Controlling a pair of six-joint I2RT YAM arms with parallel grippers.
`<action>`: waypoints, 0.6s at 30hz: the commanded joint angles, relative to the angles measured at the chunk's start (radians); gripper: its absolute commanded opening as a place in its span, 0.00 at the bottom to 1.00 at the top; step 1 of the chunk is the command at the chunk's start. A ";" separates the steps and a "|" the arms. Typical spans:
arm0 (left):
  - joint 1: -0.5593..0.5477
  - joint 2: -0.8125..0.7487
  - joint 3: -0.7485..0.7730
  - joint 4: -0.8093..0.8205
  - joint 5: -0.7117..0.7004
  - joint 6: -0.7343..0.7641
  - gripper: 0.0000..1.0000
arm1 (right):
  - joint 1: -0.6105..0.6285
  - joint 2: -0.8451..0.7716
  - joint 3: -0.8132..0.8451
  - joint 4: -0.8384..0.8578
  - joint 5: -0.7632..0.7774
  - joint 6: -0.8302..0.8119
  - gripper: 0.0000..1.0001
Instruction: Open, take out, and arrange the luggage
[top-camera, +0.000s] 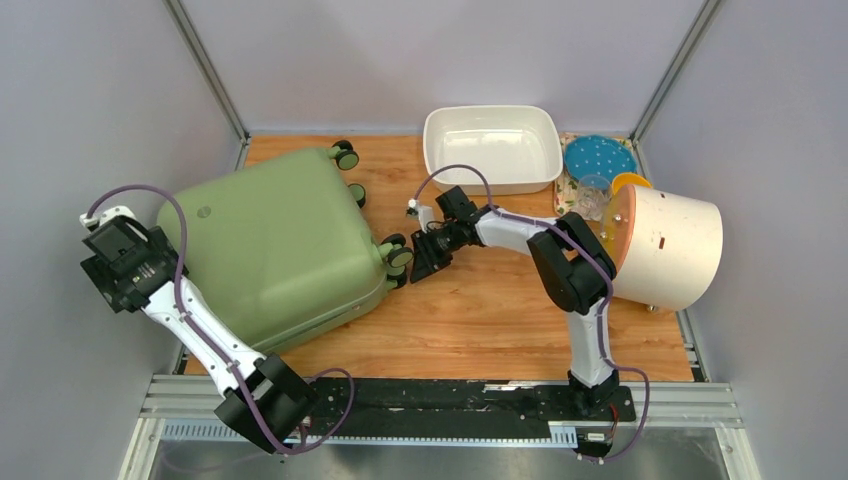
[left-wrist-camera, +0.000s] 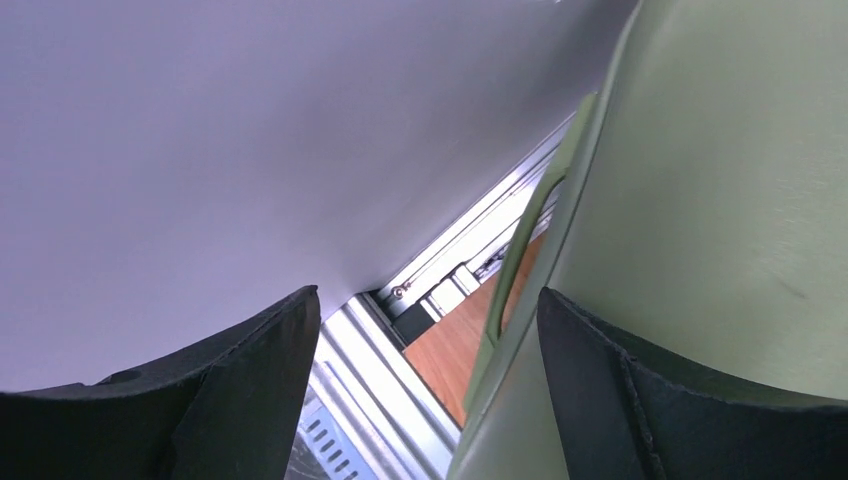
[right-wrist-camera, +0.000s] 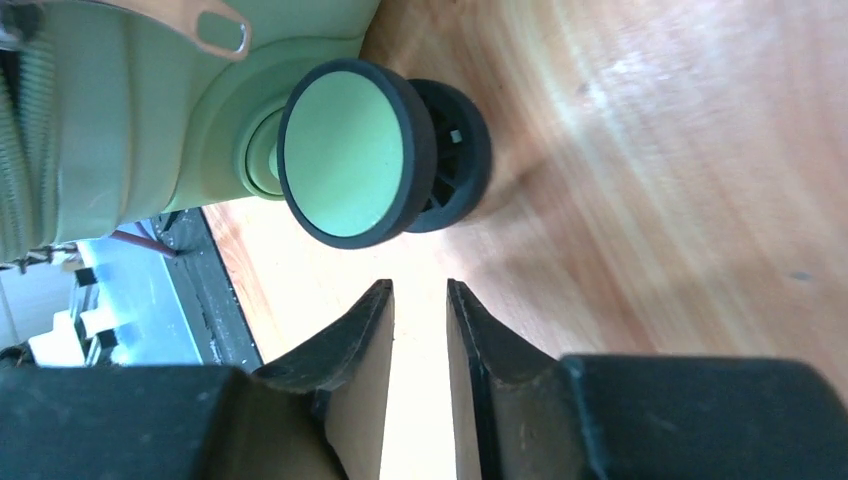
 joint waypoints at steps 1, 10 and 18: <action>0.036 0.027 -0.049 -0.046 0.112 0.120 0.86 | -0.040 -0.086 0.032 0.012 0.057 -0.047 0.32; -0.002 0.085 -0.150 -0.089 0.387 0.185 0.78 | -0.118 -0.153 0.098 0.012 0.047 -0.162 0.43; -0.157 0.203 -0.167 -0.028 0.318 0.091 0.78 | -0.136 -0.216 0.095 0.014 0.004 -0.292 0.45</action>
